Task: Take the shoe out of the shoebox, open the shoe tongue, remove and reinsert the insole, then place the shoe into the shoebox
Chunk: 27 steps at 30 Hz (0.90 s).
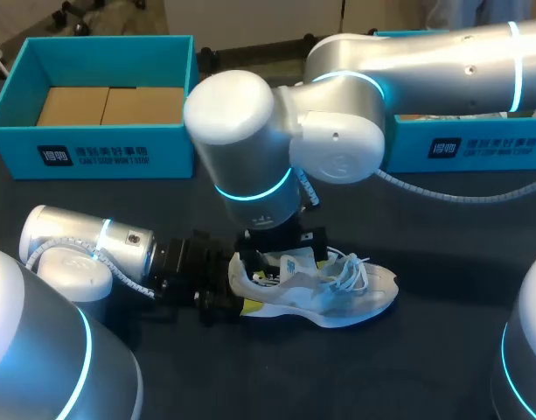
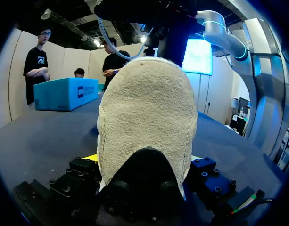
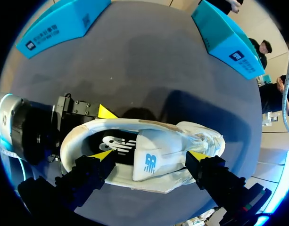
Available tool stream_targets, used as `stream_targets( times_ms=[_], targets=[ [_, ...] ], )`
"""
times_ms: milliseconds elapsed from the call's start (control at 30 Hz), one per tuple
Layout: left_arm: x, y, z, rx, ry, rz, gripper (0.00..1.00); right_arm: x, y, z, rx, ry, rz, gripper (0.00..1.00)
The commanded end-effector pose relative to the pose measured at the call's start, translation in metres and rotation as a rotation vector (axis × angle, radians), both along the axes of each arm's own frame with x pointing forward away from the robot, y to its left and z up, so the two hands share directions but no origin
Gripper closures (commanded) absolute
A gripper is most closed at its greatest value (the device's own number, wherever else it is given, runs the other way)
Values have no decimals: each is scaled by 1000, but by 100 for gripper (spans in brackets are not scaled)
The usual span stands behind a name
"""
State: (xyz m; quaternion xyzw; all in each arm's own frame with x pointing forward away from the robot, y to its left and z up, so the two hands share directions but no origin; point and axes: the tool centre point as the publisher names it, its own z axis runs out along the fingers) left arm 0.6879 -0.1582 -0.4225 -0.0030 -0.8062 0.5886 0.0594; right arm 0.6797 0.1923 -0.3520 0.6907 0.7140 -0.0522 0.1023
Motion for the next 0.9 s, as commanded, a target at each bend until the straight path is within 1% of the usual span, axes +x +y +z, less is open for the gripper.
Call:
stream_targets(
  times_ms=[33, 467, 667, 900],
  targets=[
    [-2, -1, -1, 2, 0, 2, 100, -7, 2, -2, -280, -136, -508, 0],
    [-2, -1, -1, 2, 0, 2, 100, -5, -27, -8, -254, -152, -544, 0],
    [-2, -1, -1, 2, 0, 2, 100, -5, -38, -4, -233, -170, -558, 0],
    [-2, -1, -1, 2, 0, 2, 100, -7, -48, 9, -210, -192, -570, 0]
  ],
)
